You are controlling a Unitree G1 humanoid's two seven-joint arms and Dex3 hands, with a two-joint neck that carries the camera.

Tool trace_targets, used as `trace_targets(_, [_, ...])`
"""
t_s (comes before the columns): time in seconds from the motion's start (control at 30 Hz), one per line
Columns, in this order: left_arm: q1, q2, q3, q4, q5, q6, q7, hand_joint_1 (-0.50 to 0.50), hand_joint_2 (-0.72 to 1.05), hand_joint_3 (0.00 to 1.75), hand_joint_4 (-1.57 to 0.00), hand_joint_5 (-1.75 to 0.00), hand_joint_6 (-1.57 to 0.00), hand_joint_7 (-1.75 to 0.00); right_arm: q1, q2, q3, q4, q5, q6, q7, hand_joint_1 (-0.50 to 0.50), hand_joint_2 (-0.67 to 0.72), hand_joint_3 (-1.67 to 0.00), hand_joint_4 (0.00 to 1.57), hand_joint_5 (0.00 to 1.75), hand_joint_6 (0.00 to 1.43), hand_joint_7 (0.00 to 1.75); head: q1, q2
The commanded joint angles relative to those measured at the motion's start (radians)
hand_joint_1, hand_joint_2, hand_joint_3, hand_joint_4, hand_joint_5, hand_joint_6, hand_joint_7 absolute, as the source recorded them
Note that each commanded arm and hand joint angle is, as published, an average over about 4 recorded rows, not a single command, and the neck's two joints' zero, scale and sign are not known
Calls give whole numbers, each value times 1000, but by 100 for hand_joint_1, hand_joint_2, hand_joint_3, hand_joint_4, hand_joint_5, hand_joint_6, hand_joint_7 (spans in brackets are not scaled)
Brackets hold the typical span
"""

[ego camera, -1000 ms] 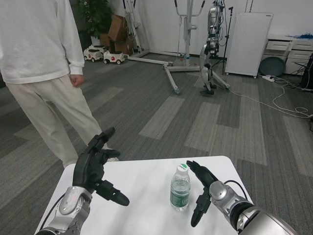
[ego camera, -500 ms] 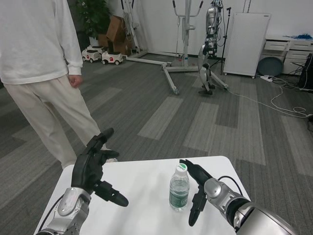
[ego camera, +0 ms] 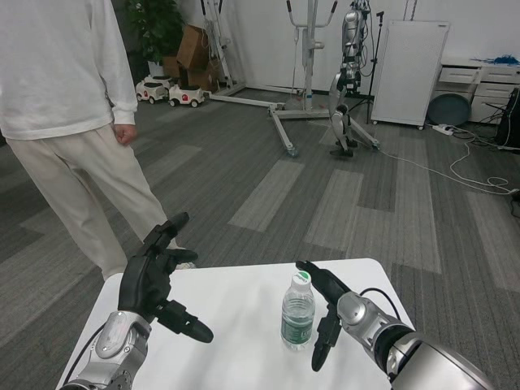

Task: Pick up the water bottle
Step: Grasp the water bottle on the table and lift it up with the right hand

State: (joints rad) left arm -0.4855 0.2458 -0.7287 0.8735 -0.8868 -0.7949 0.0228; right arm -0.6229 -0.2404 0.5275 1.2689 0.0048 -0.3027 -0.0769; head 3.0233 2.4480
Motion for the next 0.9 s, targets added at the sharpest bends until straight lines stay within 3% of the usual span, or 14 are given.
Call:
trace_targets(0.03, [-3, 3, -1, 7, -3, -10, 2, -50, -55, 9, 0, -175, 0, -35, -19, 4, -14, -2, 6, 10, 11, -47, 47, -2, 0, 0, 0, 0, -1, 0])
trace_targets(0.17, [-2, 3, -1, 7, -3, -10, 3, -50, -55, 9, 0, -175, 0, -38, -15, 8, -23, -3, 7, 11, 29, -46, 60, 0, 0, 0, 0, 0, 1, 1])
trace_targets(0.53, [-1, 4, 0, 7, -3, -10, 2, -50, -55, 9, 0, -175, 0, -35, -9, 16, -47, 7, 9, 22, 61, -45, 66, 0, 0, 0, 0, 0, -1, 2])
trace_targets(0.8, [1, 4, 0, 5, -3, -10, 2, -50, -55, 9, 0, -175, 0, -37, -9, 20, -47, 9, 9, 22, 61, -43, 52, -4, 0, 0, 0, 0, 1, 1])
trace_targets(0.83, [1, 4, 1, 5, -3, -10, 2, -50, -55, 9, 0, -175, 0, -35, -8, 20, -47, 9, 9, 22, 61, -42, 36, -28, 0, 0, 0, 0, 2, 1])
trace_targets(0.9, [2, 4, 2, 5, -3, -10, 2, -50, -55, 9, 0, -175, 0, -35, -8, 20, -46, 9, 9, 22, 60, -40, -5, -103, 0, 0, 0, 0, 2, 1])
